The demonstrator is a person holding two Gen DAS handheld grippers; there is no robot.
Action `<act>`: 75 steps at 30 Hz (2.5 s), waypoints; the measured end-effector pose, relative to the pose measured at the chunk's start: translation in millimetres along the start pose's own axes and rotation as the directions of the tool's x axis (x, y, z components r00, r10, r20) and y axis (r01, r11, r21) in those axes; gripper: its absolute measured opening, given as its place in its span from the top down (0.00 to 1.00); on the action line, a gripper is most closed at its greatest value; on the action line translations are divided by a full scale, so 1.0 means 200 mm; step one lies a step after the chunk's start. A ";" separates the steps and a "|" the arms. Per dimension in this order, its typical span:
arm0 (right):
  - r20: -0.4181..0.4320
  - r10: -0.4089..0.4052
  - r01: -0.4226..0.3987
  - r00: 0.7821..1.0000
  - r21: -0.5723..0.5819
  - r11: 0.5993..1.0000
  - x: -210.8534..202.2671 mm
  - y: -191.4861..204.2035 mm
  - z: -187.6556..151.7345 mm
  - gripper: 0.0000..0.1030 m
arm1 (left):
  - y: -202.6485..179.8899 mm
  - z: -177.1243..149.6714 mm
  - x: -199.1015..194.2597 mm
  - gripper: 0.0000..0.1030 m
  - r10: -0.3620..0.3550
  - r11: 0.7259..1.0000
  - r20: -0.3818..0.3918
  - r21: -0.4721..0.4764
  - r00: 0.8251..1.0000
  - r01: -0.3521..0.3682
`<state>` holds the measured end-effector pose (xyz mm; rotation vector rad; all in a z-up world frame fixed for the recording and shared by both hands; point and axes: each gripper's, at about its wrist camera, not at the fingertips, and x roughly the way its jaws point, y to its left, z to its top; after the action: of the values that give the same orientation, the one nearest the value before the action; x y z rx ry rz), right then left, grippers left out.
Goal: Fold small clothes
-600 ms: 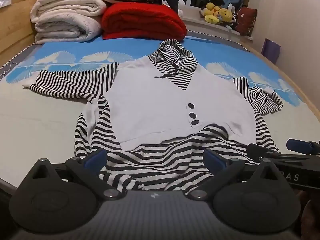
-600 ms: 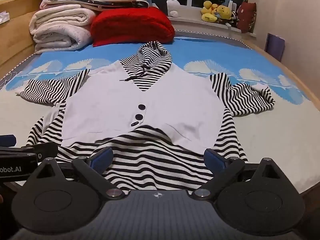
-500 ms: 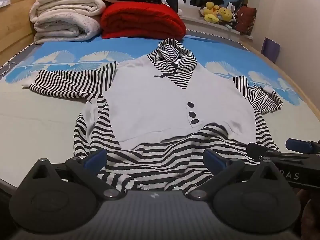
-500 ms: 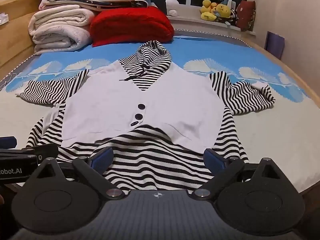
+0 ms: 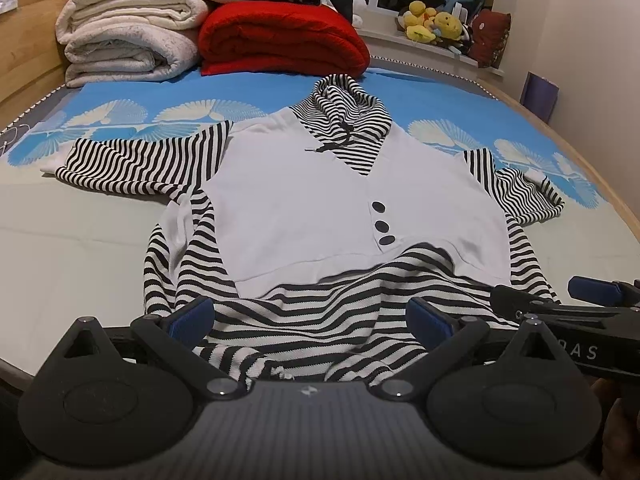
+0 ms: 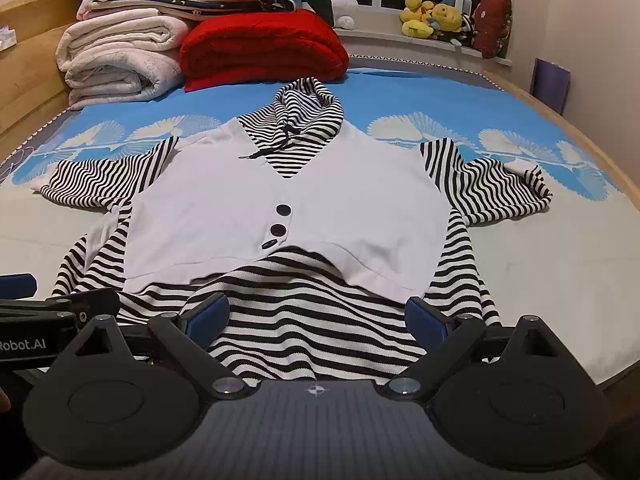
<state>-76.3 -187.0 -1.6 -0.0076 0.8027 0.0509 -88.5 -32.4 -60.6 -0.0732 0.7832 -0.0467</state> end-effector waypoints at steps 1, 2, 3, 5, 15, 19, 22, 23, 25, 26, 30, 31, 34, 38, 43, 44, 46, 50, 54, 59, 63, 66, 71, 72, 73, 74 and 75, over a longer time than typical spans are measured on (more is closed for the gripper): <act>0.001 0.001 -0.001 1.000 -0.002 1.000 0.00 0.00 0.00 0.08 | 0.00 0.00 0.00 0.01 0.000 1.000 -0.001 0.001 1.000 0.000; 0.002 0.003 -0.003 1.000 -0.002 1.000 0.00 0.00 0.00 0.08 | 0.00 0.00 0.00 0.01 0.000 1.000 -0.002 0.002 1.000 0.001; 0.004 0.002 -0.002 1.000 -0.005 1.000 0.00 0.00 0.00 0.08 | -0.01 0.00 0.00 0.01 -0.001 1.000 -0.002 0.002 1.000 0.001; 0.006 0.001 -0.001 1.000 -0.008 1.000 0.00 0.00 0.00 0.08 | -0.01 0.00 0.01 0.01 -0.003 1.000 -0.002 0.003 1.000 0.003; 0.000 -0.002 0.002 1.000 -0.009 1.000 0.00 0.00 0.01 0.08 | -0.01 0.00 0.01 0.01 -0.004 1.000 -0.005 0.005 1.000 0.004; 0.010 0.000 0.000 1.000 -0.007 1.000 0.00 0.00 0.00 0.08 | -0.01 0.00 0.01 0.01 -0.003 1.000 -0.007 0.004 1.000 0.003; 0.009 0.002 -0.002 1.000 -0.004 1.000 0.00 0.00 0.00 0.08 | -0.01 0.00 0.01 0.01 -0.004 1.000 -0.007 0.004 1.000 0.004; 0.006 -0.002 0.002 1.000 -0.007 1.000 0.00 0.00 0.00 0.08 | -0.01 0.00 0.01 0.01 -0.004 1.000 -0.008 0.004 1.000 0.004; -0.012 -0.012 0.011 1.000 -0.013 1.000 0.01 0.00 0.00 0.09 | -0.01 0.00 0.01 0.01 -0.003 1.000 -0.008 0.005 1.000 0.003; -0.017 -0.013 0.013 1.000 -0.013 1.000 0.01 0.00 0.01 0.09 | -0.01 0.00 0.01 0.01 -0.004 1.000 -0.008 0.005 1.000 0.004; -0.015 -0.012 0.012 1.000 -0.013 1.000 0.01 0.00 0.01 0.12 | -0.01 0.00 0.01 0.01 -0.004 1.000 -0.010 0.004 1.000 0.004; -0.013 -0.013 0.013 1.000 -0.015 1.000 0.01 0.00 0.01 0.13 | -0.01 0.00 0.01 0.01 -0.003 1.000 -0.011 0.004 1.000 0.003; -0.004 -0.018 0.018 1.000 -0.004 1.000 0.02 -0.02 0.01 0.20 | 0.00 0.00 0.03 0.01 0.021 1.000 -0.011 0.001 1.000 -0.021; -0.008 -0.067 0.068 0.998 0.070 0.995 0.09 -0.12 0.02 0.29 | 0.07 0.03 0.15 0.15 0.109 0.994 -0.073 -0.001 0.991 -0.110; -0.181 -0.169 0.195 0.969 0.142 0.970 0.28 -0.31 0.00 0.52 | 0.21 0.01 0.37 0.49 0.133 0.990 -0.229 -0.014 0.964 -0.139; -0.225 -0.195 0.229 0.955 0.138 0.964 0.30 -0.34 -0.01 0.52 | 0.23 0.00 0.41 0.58 0.142 0.988 -0.271 -0.013 0.952 -0.151; -0.252 -0.238 0.275 0.938 0.126 0.953 0.35 -0.39 -0.04 0.52 | 0.28 -0.06 0.48 0.70 0.177 0.982 -0.367 0.006 0.913 -0.188; -0.364 -0.278 0.311 0.889 0.031 0.950 0.44 -0.40 -0.13 0.54 | 0.32 -0.12 0.50 0.74 0.227 0.974 -0.414 0.085 0.882 -0.211; -0.414 -0.298 0.328 0.860 0.001 0.945 0.45 -0.43 -0.18 0.56 | 0.32 -0.14 0.47 0.74 0.255 0.967 -0.414 0.104 0.874 -0.233; -0.416 -0.322 0.356 0.850 0.003 0.934 0.42 -0.43 -0.17 0.58 | 0.24 -0.04 0.35 0.67 0.206 0.978 -0.325 0.039 0.923 -0.204; -0.353 -0.269 0.332 0.896 0.133 0.934 0.36 -0.49 -0.12 0.58 | 0.18 0.04 0.30 0.51 0.171 0.985 -0.222 0.025 0.960 -0.170; -0.160 -0.264 0.288 0.951 0.153 0.945 0.23 -0.44 -0.02 0.58 | 0.16 0.10 0.26 0.43 0.153 0.988 -0.149 -0.012 0.977 -0.157; 0.051 -0.227 0.221 0.973 0.102 0.970 0.08 -0.31 0.09 0.55 | 0.10 0.22 0.17 0.29 0.129 0.992 -0.011 0.012 0.992 -0.129; 0.066 -0.210 0.203 0.975 0.099 0.974 0.07 -0.29 0.10 0.55 | 0.08 0.23 0.16 0.29 0.129 0.991 0.012 0.029 0.992 -0.130; 0.072 -0.194 0.187 0.978 0.096 0.978 0.06 -0.28 0.11 0.53 | 0.07 0.24 0.16 0.29 0.131 0.990 0.029 0.047 0.991 -0.133; 0.070 -0.180 0.173 0.981 0.093 0.981 0.06 -0.26 0.12 0.51 | 0.05 0.26 0.15 0.29 0.130 0.989 0.040 0.061 0.991 -0.133; 0.063 -0.161 0.155 0.985 0.087 0.984 0.07 -0.25 0.14 0.47 | 0.05 0.28 0.15 0.29 0.119 0.991 0.046 0.060 0.992 -0.121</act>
<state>-44.6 -234.7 7.3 0.0076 0.7312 -0.1310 -28.1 -21.6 -42.9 0.0328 0.7420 0.0443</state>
